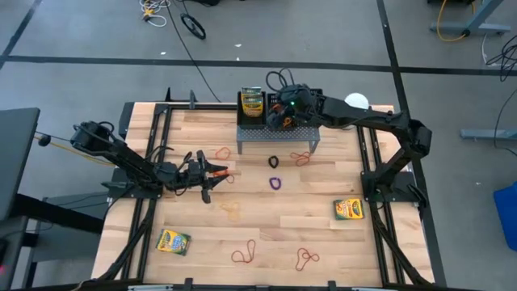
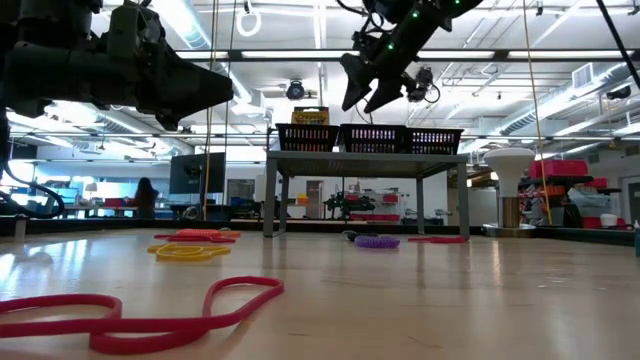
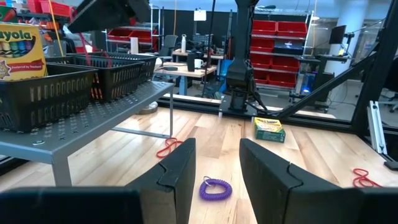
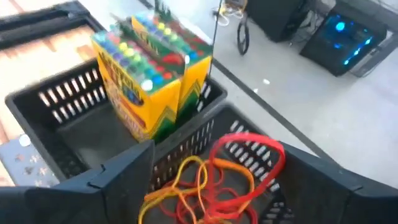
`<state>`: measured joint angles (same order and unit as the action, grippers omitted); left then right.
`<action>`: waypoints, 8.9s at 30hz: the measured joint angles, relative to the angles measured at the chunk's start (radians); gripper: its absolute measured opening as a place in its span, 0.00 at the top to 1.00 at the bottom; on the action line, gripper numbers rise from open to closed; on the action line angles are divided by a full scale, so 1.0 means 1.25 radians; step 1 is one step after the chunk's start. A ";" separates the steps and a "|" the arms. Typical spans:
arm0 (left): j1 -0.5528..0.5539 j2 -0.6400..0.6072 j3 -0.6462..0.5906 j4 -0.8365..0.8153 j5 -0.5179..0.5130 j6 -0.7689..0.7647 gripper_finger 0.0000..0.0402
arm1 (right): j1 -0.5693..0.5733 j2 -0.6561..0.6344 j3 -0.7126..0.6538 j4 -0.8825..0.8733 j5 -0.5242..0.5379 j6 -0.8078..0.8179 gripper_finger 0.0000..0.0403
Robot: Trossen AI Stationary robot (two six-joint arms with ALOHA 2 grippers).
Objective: Sort rubber bands into baskets
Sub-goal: Put the red rubber band into the middle black basket on the shelf
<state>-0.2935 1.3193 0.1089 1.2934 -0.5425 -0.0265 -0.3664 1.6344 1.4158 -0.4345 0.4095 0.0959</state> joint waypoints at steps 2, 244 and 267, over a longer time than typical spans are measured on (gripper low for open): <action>0.000 0.000 0.000 0.000 -0.001 0.000 0.67 | -0.006 0.001 0.000 0.001 -0.010 0.008 0.20; 0.001 0.112 0.087 -0.090 -0.131 0.002 0.98 | -0.011 -0.122 -0.231 0.255 0.044 -0.067 1.00; -0.001 0.112 0.087 -0.092 -0.083 -0.008 0.98 | 0.003 -0.121 -0.231 0.272 0.015 -0.004 0.46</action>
<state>-0.2948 1.4590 0.2173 1.1788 -0.6468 -0.0360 -0.3630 1.4826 1.1271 -0.0947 0.4287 0.0907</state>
